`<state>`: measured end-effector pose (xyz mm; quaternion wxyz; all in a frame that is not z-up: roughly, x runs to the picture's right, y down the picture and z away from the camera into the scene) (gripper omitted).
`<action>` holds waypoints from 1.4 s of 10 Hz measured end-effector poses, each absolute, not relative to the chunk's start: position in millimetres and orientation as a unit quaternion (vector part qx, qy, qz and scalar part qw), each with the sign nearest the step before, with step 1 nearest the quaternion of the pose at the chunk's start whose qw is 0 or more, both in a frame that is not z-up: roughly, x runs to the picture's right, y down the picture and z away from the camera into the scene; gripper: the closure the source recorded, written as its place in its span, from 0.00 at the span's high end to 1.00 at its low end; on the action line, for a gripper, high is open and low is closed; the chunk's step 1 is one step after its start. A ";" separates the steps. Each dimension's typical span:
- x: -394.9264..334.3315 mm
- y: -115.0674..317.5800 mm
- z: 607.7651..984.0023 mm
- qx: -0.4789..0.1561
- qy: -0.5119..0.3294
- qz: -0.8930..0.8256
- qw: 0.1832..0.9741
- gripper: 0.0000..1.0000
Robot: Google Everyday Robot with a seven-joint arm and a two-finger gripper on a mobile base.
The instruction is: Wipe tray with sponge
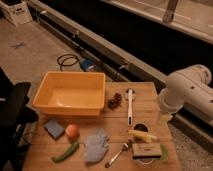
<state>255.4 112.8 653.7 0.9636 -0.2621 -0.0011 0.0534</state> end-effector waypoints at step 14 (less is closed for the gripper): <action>251.5 109.6 651.1 -0.252 -0.011 0.047 0.967 0.68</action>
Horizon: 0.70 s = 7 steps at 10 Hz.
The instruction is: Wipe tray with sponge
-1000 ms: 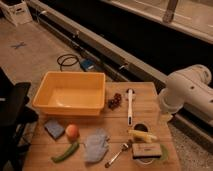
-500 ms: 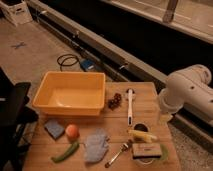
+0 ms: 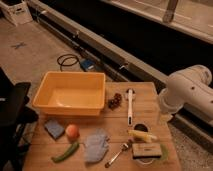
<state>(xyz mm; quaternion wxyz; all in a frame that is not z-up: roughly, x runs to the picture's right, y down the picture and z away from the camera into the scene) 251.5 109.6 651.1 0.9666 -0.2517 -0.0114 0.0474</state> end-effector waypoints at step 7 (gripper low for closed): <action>88.8 81.9 653.2 -0.236 -0.136 -0.070 0.960 0.68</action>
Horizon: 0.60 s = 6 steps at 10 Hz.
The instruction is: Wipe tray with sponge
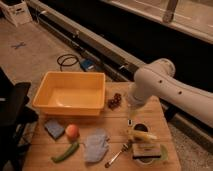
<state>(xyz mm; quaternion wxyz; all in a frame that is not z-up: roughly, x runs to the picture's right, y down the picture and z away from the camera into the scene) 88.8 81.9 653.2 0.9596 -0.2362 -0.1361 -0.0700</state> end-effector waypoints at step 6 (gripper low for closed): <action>37.6 77.6 647.7 -0.232 -0.184 -0.115 0.948 0.68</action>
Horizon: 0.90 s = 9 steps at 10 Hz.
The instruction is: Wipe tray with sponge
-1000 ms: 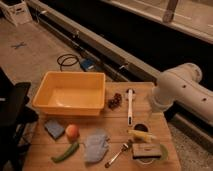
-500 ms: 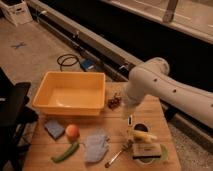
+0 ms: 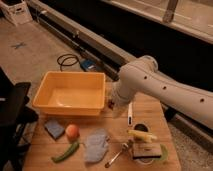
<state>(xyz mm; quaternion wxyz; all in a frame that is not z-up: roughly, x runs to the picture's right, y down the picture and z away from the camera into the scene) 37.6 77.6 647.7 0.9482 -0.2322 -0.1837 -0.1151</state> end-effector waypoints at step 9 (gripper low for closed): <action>-73.8 74.4 645.9 -0.206 -0.204 -0.201 0.936 0.68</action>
